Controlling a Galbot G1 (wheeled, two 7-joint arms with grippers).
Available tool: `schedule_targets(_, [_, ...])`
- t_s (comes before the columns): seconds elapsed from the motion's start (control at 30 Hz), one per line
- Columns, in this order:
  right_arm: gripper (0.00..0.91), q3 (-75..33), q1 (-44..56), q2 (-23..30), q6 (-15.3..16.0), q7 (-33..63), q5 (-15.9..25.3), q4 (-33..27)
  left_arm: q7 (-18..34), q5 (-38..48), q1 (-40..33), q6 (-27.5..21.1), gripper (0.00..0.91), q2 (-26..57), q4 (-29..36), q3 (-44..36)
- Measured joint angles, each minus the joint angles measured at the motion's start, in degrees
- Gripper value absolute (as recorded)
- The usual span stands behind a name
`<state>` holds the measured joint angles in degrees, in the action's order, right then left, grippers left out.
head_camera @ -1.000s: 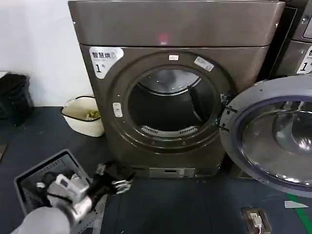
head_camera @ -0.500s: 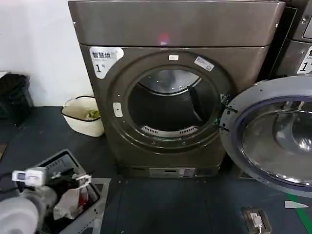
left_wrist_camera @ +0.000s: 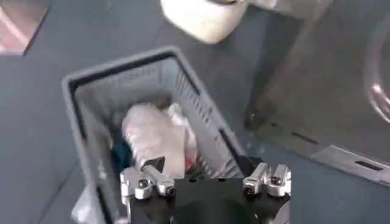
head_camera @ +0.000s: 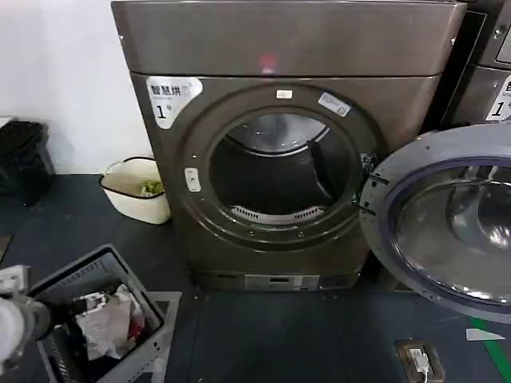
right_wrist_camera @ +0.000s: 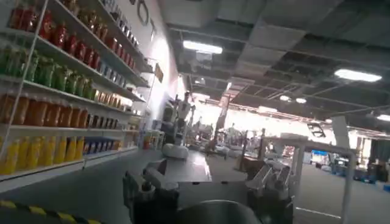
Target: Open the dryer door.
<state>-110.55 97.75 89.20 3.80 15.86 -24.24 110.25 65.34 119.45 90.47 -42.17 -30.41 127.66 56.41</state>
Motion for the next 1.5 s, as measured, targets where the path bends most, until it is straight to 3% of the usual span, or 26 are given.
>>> schedule_targets(0.3, [0.907, 0.1, -0.2, 0.2, -0.6, -0.1, 0.0, -0.6, 4.4, 9.1, 0.9, 0.0, 0.907, 0.4, -3.2, 3.3])
schedule_targets(0.77, [0.907, -0.4, 0.0, 0.2, -1.1, 1.7, 0.5, -1.9, 4.5, 10.7, 0.8, 0.0, 0.907, 1.3, -5.0, 3.8])
schedule_targets(1.3, [0.907, -3.2, 0.9, 0.9, -5.3, 2.2, 0.6, -4.4, 4.3, 11.8, 0.3, 0.0, 0.907, 1.6, -6.8, 3.7])
schedule_targets(1.5, [0.907, -4.3, 0.8, 1.1, -5.5, 2.4, 0.3, -5.5, 4.3, 12.7, 0.0, 0.0, 0.907, 2.1, -7.4, 3.7])
